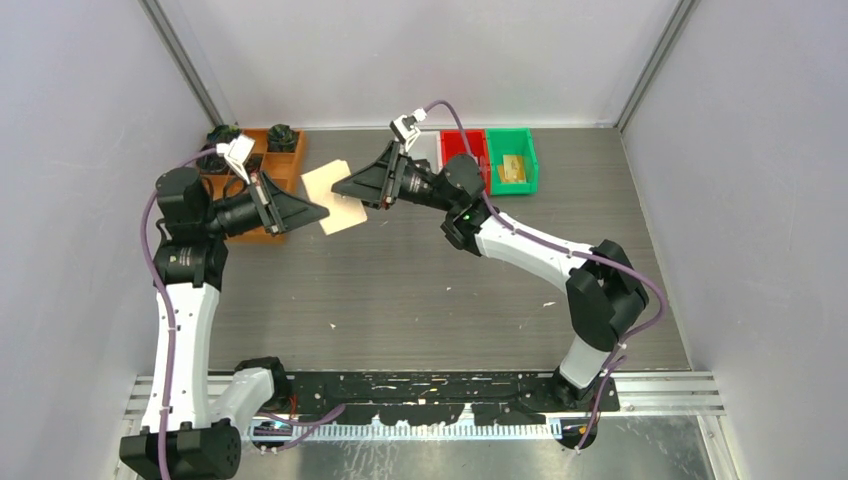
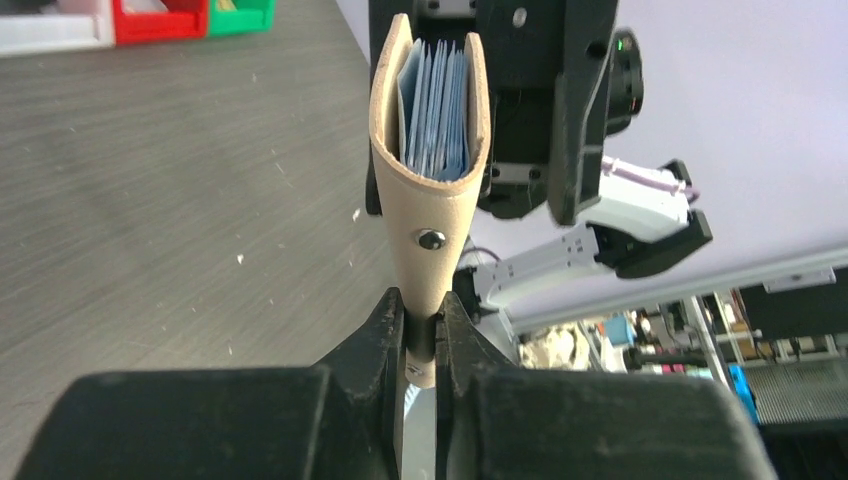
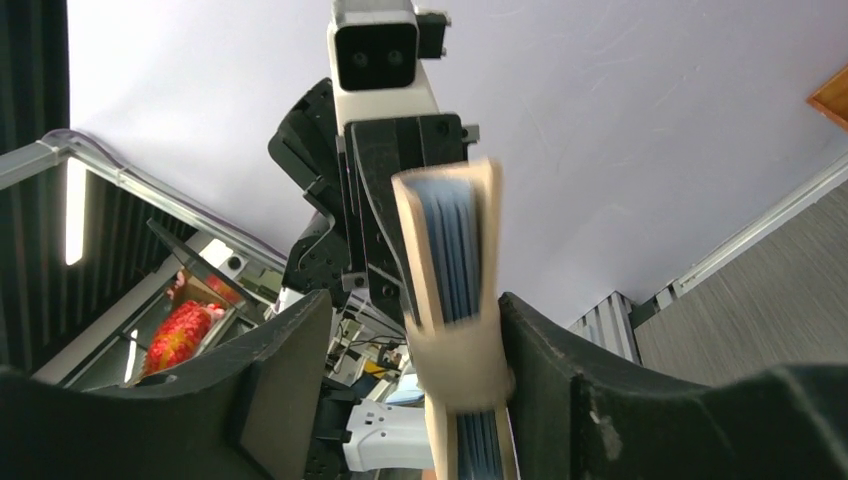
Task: Take the credit cards out of the card holder
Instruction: Open the card holder.
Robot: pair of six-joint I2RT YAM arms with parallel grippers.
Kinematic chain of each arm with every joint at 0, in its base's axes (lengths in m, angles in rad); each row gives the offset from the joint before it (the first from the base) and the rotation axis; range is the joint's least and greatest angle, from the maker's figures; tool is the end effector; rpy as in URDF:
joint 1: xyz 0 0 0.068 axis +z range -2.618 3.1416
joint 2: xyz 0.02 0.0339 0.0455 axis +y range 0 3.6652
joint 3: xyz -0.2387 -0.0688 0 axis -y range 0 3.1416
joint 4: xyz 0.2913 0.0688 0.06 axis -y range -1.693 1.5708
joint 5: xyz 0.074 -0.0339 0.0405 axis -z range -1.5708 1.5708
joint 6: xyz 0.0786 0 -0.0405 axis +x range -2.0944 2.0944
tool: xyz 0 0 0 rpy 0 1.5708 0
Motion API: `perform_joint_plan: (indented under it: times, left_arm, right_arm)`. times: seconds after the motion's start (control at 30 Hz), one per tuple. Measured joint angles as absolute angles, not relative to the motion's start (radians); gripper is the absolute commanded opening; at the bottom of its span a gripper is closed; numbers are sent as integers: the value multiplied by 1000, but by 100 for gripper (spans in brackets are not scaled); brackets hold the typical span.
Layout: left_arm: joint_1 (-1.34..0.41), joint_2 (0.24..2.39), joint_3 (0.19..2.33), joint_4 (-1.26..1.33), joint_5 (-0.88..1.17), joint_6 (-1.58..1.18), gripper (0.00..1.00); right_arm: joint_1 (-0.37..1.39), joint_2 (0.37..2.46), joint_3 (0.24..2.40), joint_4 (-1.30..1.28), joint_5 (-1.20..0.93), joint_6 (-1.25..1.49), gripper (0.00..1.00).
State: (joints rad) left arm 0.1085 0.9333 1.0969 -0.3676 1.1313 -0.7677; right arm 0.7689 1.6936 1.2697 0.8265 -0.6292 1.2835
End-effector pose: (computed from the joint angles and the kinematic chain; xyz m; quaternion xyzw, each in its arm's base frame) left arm 0.2670 -0.0425 0.3902 0.0287 0.7364 -0.5658 0.3699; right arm 0.3027 0.3573 0.3392 -0.1162 0.5728 0.7669 0.2650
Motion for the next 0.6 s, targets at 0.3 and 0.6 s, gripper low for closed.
perform_joint_plan:
  times: [0.3, 0.6]
  left_arm:
    - [91, 946, 1101, -428, 1238, -777, 0]
    - [84, 945, 1105, -442, 1280, -768, 1]
  right_arm:
    - [743, 1695, 1298, 787, -657, 1250, 59]
    - [729, 1695, 1345, 754, -710, 1255, 11]
